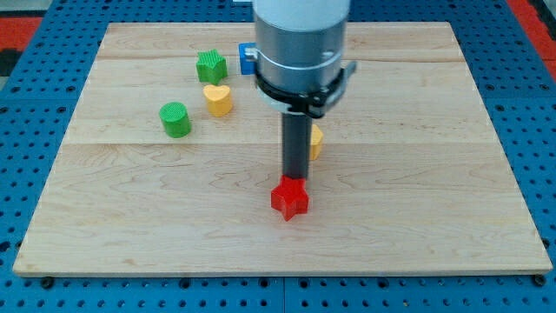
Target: Push the yellow hexagon and red circle slightly towards the center right of the board
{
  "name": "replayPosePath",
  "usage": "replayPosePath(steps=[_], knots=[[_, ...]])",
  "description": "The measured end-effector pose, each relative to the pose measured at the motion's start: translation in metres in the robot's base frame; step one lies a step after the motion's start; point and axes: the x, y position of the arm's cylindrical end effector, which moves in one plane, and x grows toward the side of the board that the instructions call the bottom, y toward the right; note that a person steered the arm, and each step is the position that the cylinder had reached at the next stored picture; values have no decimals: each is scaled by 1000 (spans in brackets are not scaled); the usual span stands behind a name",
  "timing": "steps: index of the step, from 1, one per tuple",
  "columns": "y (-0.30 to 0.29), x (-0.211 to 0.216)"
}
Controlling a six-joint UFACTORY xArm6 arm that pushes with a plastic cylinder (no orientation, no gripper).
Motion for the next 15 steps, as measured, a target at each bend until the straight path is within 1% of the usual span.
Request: replayPosePath(steps=[2,3,4,5,6,7,8,9,10,11,12,13,14,15], knots=[[-82,-42],[-73,-66],[-35,-75],[9,-76],[-34,-77],[-61,-92],[-52,-128],[-9,-122],[28,-125],[38,-131],[19,-173],[34,-225],[-2,-240],[-28,-213]])
